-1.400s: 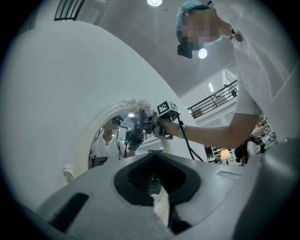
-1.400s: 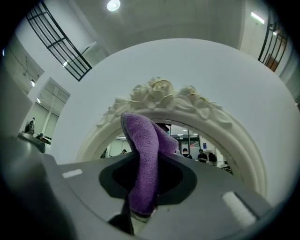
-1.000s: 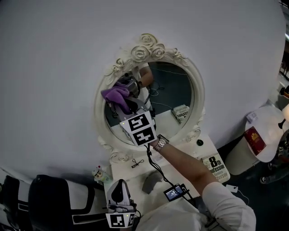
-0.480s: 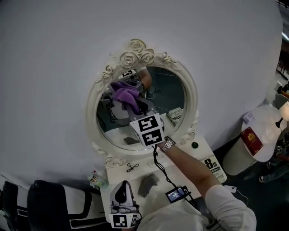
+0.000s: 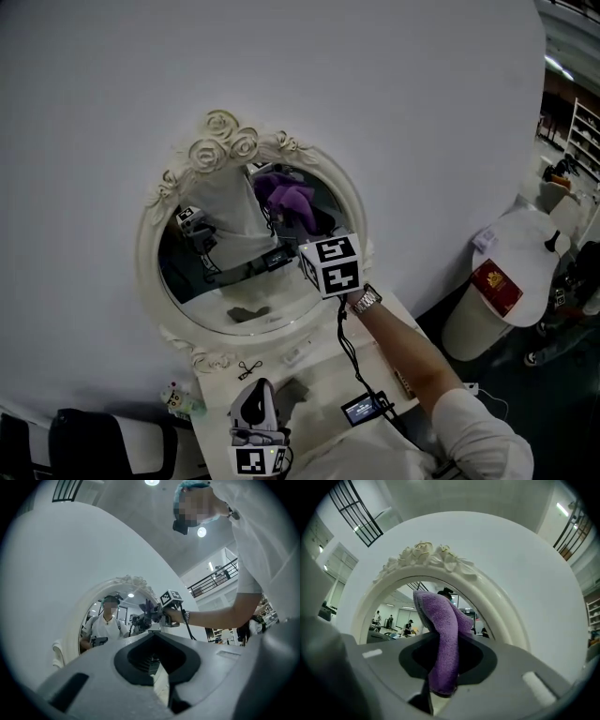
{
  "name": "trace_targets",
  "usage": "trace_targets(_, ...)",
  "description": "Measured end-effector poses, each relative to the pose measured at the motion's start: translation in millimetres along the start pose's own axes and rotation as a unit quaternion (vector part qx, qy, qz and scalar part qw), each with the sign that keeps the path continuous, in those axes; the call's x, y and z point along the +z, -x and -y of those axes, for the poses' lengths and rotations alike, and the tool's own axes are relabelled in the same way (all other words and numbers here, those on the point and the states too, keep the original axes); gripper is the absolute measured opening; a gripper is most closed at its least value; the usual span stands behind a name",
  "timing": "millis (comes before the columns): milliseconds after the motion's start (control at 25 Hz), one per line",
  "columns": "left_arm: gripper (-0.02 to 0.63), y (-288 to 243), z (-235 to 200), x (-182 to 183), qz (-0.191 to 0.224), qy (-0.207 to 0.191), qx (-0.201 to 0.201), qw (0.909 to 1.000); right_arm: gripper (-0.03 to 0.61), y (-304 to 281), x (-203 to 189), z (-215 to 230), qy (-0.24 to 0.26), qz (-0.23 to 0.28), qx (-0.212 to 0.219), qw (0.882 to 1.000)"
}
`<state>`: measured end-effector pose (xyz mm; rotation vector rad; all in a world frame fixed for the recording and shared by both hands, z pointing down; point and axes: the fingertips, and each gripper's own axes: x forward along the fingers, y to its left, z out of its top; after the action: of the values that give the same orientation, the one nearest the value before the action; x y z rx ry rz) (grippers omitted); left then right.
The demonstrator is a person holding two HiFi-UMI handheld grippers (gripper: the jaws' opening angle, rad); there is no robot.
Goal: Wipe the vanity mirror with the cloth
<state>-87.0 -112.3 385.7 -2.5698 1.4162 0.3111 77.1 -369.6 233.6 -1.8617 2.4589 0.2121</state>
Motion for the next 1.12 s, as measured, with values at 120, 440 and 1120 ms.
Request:
trace_targets(120, 0.006, -2.4, 2.3, -1.1, 0.004, 0.003, 0.0, 1.0, 0.098, 3.2, -3.2, 24.5, -0.004, 0.0, -0.026, 1.0)
trace_targets(440, 0.006, 24.0, -12.1, 0.9, -0.008, -0.008, 0.031, 0.9995, 0.097, 8.9, -5.5, -2.2, -0.033, 0.003, -0.011, 0.999)
trace_targets(1120, 0.006, 128.8, -72.6, 26.9, -0.022, -0.054, 0.194, 0.9792, 0.097, -22.3, -50.9, -295.1, -0.019, -0.033, 0.218, 0.975)
